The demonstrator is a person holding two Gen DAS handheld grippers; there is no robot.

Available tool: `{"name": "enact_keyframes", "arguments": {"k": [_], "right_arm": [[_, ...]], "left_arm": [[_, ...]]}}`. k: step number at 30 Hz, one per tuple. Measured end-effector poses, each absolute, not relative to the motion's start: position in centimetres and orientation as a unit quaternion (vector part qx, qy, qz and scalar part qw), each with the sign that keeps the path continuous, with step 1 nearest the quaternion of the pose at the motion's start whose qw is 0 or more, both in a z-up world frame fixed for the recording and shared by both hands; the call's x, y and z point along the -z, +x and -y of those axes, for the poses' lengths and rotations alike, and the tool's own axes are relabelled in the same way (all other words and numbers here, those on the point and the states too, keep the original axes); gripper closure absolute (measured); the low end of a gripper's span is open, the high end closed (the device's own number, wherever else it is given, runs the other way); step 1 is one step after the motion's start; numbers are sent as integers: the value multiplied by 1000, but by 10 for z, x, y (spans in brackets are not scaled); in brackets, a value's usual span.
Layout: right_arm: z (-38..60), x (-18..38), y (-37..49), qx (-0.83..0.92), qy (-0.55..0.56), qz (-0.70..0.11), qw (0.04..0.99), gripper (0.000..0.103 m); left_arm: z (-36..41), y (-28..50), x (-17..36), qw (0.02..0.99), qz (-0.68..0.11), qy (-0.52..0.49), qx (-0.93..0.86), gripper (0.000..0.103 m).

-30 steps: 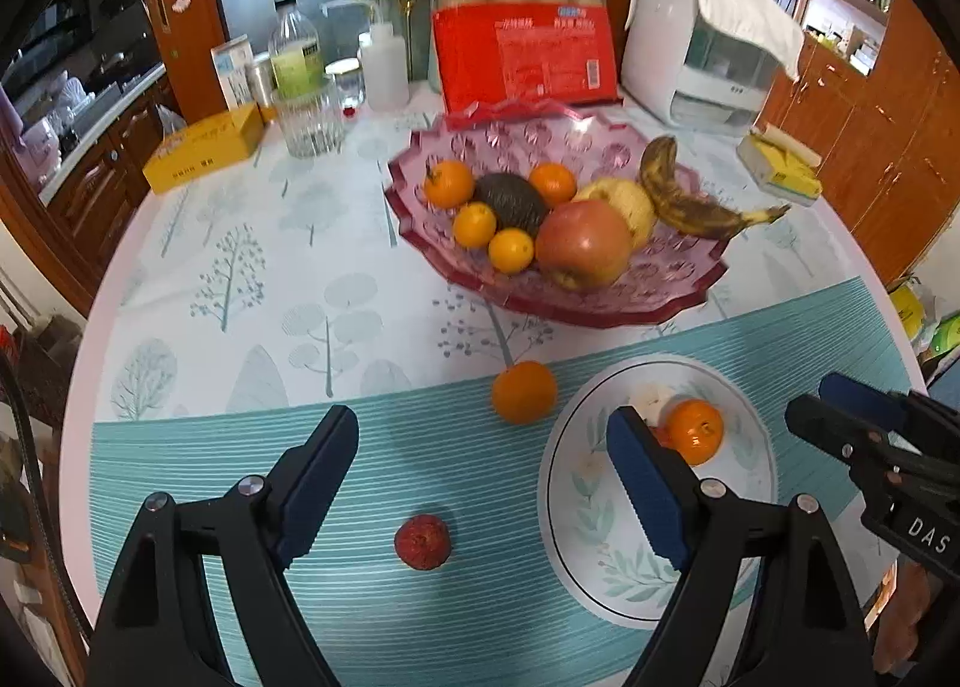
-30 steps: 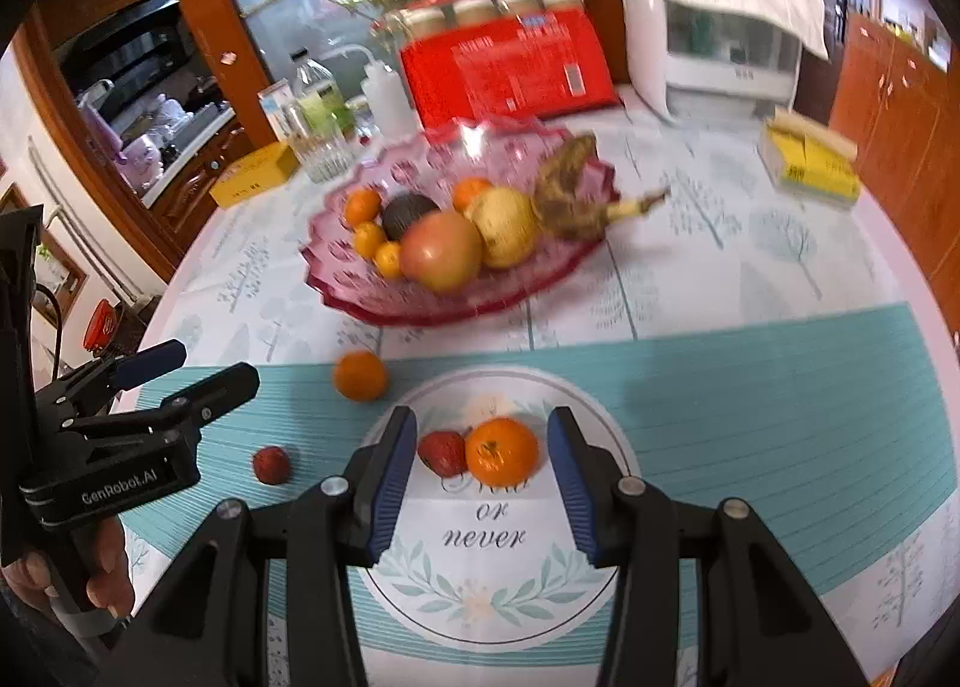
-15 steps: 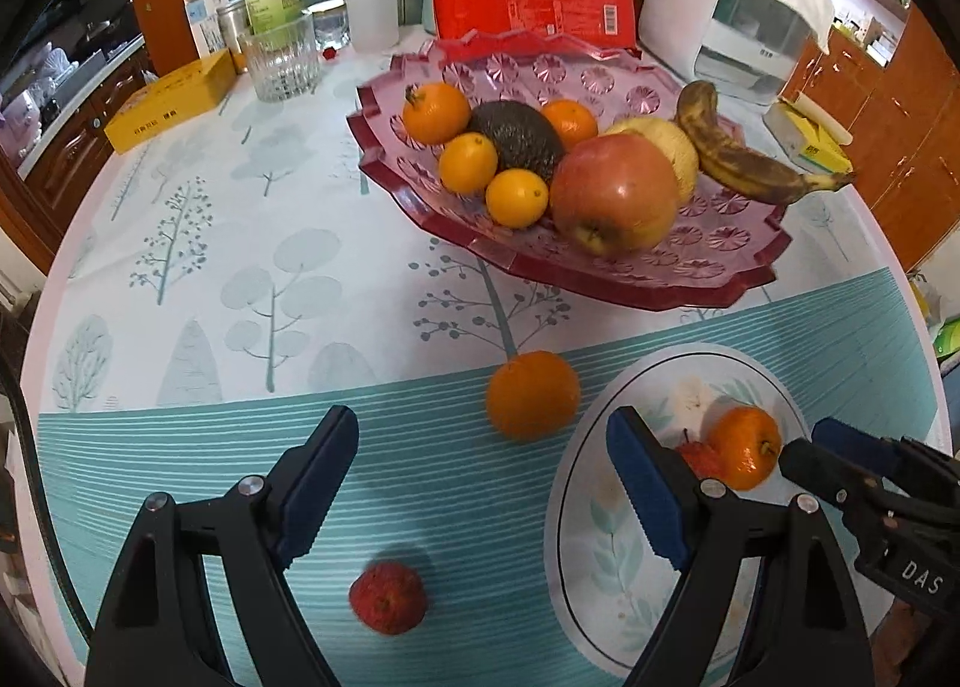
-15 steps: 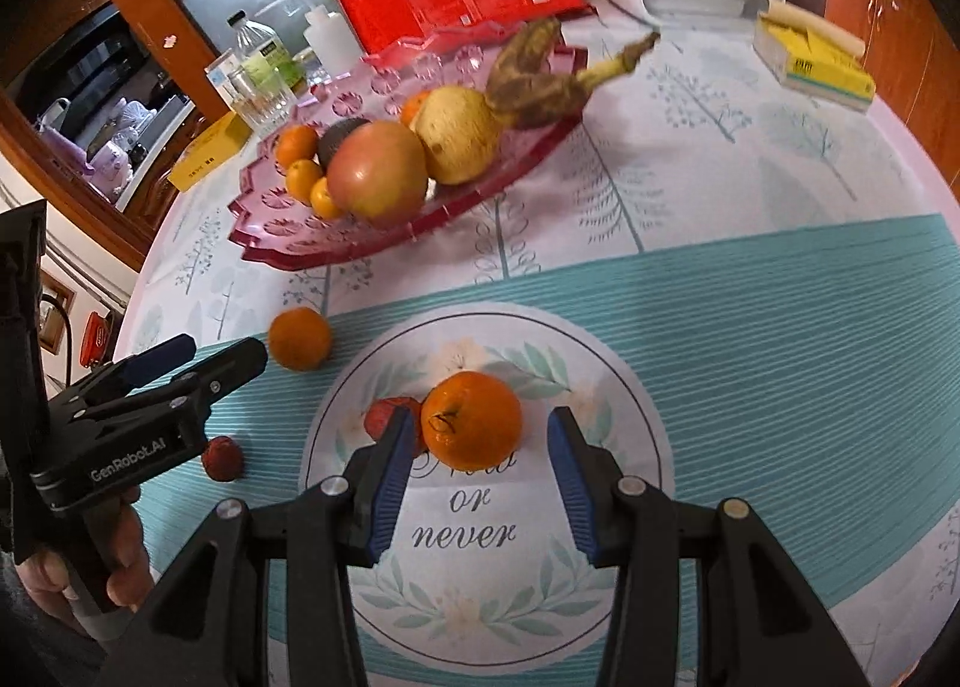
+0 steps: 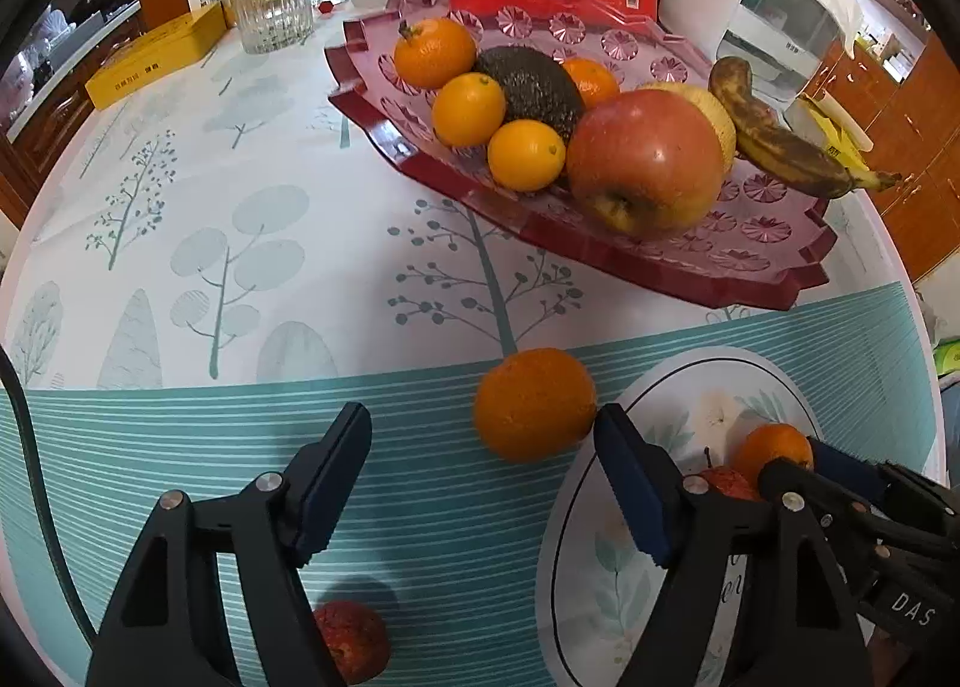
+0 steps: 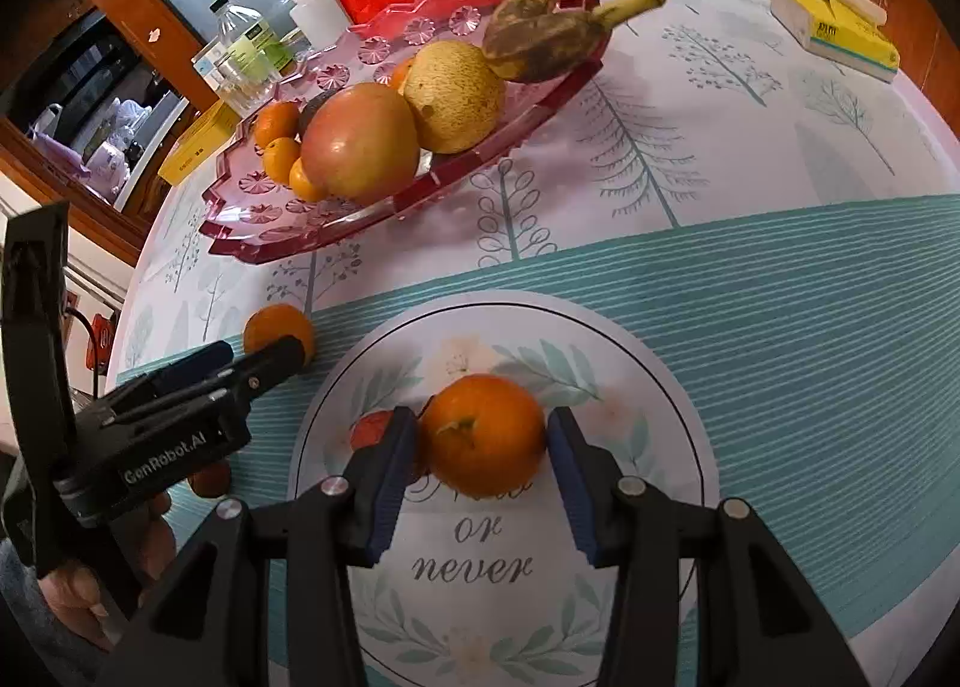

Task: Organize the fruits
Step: 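Grasp a mandarin with the left gripper while the right gripper grasps the mandarin on the plate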

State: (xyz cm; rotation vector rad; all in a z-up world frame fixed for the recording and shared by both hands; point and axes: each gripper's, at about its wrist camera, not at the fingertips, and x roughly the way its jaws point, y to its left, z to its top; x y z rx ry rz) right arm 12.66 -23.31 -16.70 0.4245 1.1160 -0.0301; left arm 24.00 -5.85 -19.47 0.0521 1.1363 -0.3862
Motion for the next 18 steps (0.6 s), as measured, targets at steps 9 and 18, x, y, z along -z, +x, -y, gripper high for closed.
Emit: {"name": "enact_keyframes", "arguments": {"k": [9,18], "right_arm": [[234,170,127,7,205,-524,827,57],[235,171,123,6,216,-526,823,57]], "left_arm": [[63,240,201,823,-537,19,186,37],[70,235,198,817,-535,12,215,65]]}}
